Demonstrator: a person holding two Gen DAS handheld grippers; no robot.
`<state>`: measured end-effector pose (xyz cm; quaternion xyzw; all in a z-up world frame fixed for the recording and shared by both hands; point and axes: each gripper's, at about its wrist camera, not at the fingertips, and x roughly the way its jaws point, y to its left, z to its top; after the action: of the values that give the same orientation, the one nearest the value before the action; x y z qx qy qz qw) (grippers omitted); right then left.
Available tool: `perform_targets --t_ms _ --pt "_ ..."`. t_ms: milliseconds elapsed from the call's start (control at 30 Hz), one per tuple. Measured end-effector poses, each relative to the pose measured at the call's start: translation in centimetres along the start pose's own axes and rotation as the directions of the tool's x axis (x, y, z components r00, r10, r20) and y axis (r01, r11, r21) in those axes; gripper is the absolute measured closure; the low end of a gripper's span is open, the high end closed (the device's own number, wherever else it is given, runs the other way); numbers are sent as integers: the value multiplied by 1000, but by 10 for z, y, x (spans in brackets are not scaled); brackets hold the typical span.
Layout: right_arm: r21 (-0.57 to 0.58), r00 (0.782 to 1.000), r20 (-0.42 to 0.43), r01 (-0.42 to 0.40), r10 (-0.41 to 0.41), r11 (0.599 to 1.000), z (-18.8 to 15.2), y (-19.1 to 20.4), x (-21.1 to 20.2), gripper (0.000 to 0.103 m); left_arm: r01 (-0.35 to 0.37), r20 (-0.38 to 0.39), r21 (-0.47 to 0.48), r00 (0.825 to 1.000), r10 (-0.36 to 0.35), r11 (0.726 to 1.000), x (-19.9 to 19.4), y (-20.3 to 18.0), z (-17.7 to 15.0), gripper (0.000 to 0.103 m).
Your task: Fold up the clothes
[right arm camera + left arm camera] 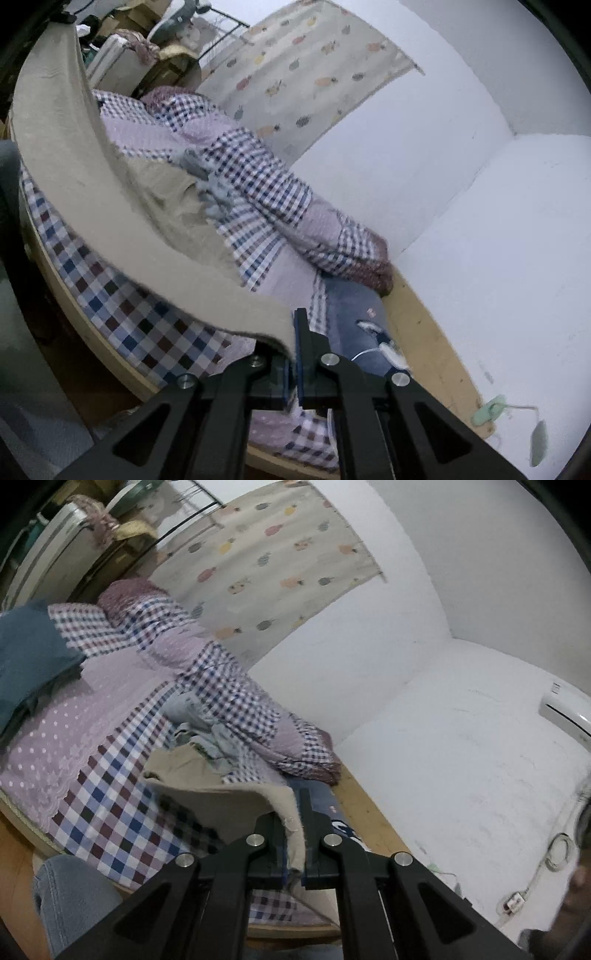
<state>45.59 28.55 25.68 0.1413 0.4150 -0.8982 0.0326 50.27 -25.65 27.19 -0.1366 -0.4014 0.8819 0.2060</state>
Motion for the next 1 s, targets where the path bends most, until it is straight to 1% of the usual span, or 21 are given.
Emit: perform_targets --t_ms 67,133,233,333,433,500,567,667,767,833,900,1000 --pt "-2 999 40 -5 5 1000 6 -7 -21 103 16 10 13 1000 -16 1000 -10 -6 2 102" --pt "7 996 92 -9 8 1000 13 -14 -41 103 14 9 7 1000 -15 1000 -14 -7 5 101" --pt "17 991 135 -18 15 1000 21 -18 -51 103 13 -14 -33 1000 -13 999 -7 0 11 101" --pt "1 992 120 -30 29 1000 23 -13 -42 103 4 -67 -55 998 -8 998 6 3 15 101" --pt "-22 997 68 -36 37 999 25 -11 -29 103 17 -95 -61 995 -23 998 18 1 16 101" --pt "-27 998 48 -43 44 999 26 -14 -23 103 32 -82 -46 996 -36 998 21 -6 18 101" --pt "-38 997 52 -48 50 998 29 -19 -24 103 61 -56 -24 997 -62 998 16 -14 24 102" --pt "-28 994 91 -51 54 998 37 -34 -34 103 88 -22 39 996 -87 995 5 -29 31 102" --pt "-8 990 137 -43 44 999 43 -51 -48 103 118 -17 94 993 -117 989 -5 -43 32 102" --pt "9 985 168 -37 35 999 45 -59 -57 103 128 -20 111 992 -126 986 -10 -48 31 102" --pt "23 978 202 -53 47 998 47 -62 -67 103 136 -20 124 991 -134 983 -15 -53 30 102" --pt "12 972 226 -73 68 997 49 -60 -79 103 144 -11 122 990 -144 982 -24 -56 30 102"
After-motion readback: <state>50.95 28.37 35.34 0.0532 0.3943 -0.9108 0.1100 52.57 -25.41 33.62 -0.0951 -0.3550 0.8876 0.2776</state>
